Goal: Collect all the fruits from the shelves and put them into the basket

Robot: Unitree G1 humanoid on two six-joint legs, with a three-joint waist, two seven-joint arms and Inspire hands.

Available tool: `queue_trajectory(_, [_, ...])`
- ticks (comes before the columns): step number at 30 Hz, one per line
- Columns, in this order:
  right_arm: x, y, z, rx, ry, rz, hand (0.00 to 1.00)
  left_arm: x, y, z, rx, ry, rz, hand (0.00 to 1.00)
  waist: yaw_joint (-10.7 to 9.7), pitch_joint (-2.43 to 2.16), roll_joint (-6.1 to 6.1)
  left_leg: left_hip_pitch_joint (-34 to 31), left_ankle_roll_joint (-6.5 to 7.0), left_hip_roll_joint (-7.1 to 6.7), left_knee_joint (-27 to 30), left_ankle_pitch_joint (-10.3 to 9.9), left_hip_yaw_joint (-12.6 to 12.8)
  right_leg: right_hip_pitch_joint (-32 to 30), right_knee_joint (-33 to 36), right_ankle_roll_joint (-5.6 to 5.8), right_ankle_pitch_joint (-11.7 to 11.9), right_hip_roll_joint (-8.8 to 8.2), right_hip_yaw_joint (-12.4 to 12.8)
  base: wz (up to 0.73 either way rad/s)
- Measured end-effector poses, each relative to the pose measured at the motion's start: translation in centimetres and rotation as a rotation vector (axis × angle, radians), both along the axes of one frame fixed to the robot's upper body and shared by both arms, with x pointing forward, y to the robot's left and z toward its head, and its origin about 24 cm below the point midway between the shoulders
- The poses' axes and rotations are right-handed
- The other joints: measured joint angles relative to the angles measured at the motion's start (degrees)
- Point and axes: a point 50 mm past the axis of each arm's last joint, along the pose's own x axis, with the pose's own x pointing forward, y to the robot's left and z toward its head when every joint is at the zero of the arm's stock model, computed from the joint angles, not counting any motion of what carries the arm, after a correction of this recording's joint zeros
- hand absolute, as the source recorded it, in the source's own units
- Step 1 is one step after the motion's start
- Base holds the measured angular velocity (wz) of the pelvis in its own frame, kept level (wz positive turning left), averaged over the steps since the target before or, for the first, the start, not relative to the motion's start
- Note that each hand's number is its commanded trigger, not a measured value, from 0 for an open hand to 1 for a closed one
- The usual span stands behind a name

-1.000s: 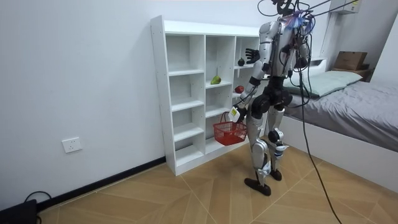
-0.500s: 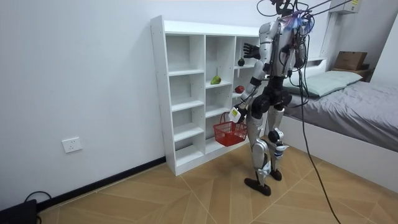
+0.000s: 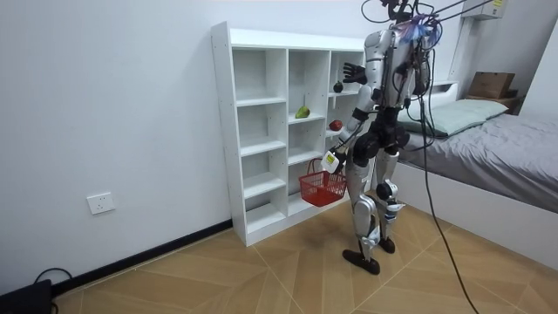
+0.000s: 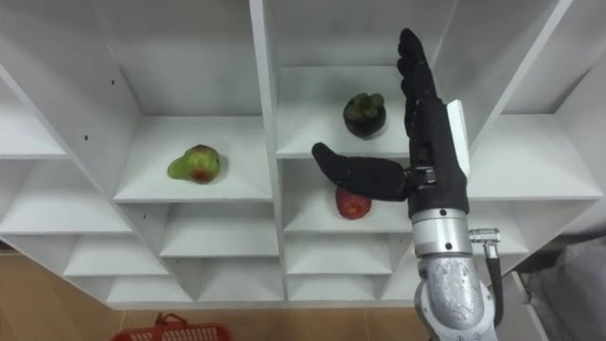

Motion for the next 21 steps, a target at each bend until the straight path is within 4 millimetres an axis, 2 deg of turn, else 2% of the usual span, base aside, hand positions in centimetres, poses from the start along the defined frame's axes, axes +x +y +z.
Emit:
queue_trajectory(4, [0.1, -0.2, -0.1, -0.008, 0.014, -0.014, 0.0, 0.0, 0.0, 0.0, -0.001, 0.004, 0.0, 1.0, -0.05, 0.0, 0.0, -0.06, 0.0, 0.02, -0.07, 0.0, -0.13, -0.02, -0.05, 0.0, 0.0, -0.01, -0.21, 0.01])
queue_trajectory(12, [0.9, -1.9, -0.7, -0.035, 0.041, -0.093, 0.0, 0.2, 0.2, 0.2, -0.002, -0.009, -0.009, 1.0, -0.07, 0.03, -0.82, -0.6, 0.01, -0.31, 0.46, 0.01, -0.85, -0.03, -0.18, 0.16, -0.1, -0.47, -0.94, 0.04])
queue_trajectory(17, [1.7, -2.8, -0.3, -0.018, 0.017, -0.166, 0.0, 0.1, 0.5, 0.3, 0.011, -0.013, -0.015, 1.0, 0.0, -0.42, -1.7, -0.73, 0.12, -0.49, 0.53, 0.08, -1.24, 0.2, -0.81, 0.31, 0.02, -0.56, -1.06, 0.01])
queue_trajectory(19, [1.7, -2.9, -0.3, -0.015, 0.015, -0.174, 0.0, 0.0, 0.6, 0.4, 0.013, -0.012, -0.011, 1.0, 0.0, -0.41, -1.82, -0.7, 0.12, -0.49, 0.52, 0.08, -1.43, 0.37, -0.85, 0.31, 0.02, -0.56, -1.27, 0.06])
queue_trajectory(21, [1.7, -2.9, -0.3, -0.013, 0.014, -0.183, 0.0, 0.0, 0.6, 0.4, 0.013, -0.013, -0.011, 1.0, 0.0, -0.14, -1.78, -0.24, 0.12, -0.47, 0.49, 0.08, -1.46, 0.7, -0.9, 0.31, 0.02, -0.54, -1.35, 0.02])
